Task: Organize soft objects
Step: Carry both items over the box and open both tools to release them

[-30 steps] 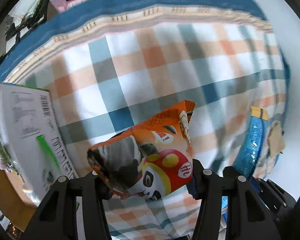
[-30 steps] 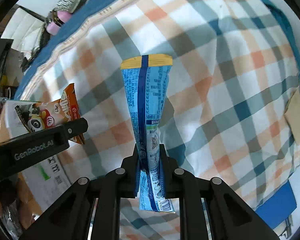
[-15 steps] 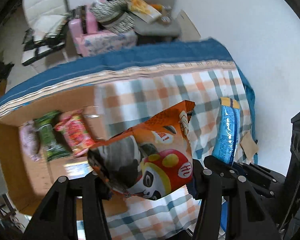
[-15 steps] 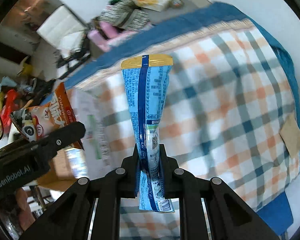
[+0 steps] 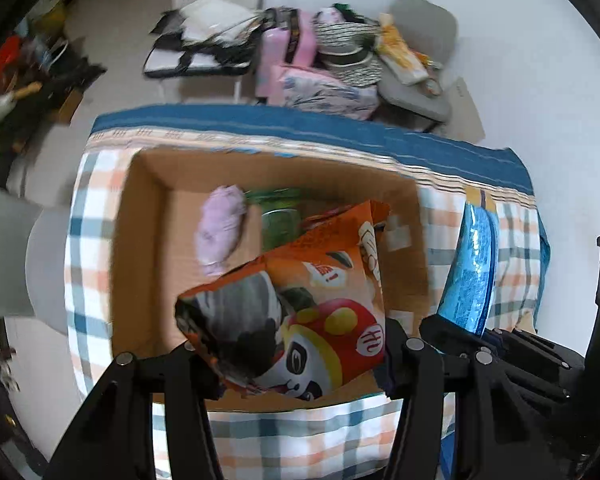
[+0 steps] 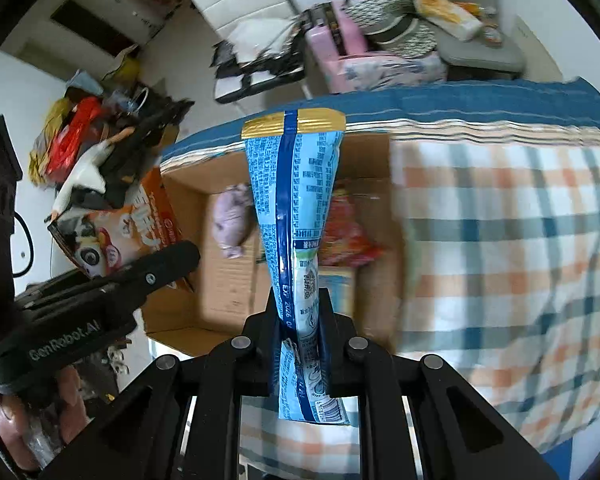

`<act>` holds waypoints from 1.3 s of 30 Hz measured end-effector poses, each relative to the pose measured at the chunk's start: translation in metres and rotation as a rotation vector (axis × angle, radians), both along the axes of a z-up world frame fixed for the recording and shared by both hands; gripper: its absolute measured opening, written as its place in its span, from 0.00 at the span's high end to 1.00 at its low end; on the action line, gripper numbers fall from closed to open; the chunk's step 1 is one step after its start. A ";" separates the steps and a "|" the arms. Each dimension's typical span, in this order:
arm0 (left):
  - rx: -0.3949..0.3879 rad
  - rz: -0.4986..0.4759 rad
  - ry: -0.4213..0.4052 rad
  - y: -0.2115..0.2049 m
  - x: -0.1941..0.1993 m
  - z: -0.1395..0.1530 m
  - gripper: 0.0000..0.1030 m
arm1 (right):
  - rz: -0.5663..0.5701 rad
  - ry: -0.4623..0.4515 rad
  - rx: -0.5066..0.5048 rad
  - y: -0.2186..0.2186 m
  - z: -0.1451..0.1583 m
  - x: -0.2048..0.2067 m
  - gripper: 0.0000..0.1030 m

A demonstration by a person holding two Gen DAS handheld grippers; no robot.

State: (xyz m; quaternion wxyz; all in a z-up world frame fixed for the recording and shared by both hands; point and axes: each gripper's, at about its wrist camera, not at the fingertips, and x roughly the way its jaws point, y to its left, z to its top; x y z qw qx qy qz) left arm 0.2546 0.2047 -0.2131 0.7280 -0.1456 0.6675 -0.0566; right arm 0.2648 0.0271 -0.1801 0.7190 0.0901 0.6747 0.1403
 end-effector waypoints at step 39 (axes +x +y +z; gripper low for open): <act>0.133 0.024 0.262 0.018 -0.026 -0.135 0.46 | 0.090 0.191 -0.089 0.076 -0.154 -0.007 0.77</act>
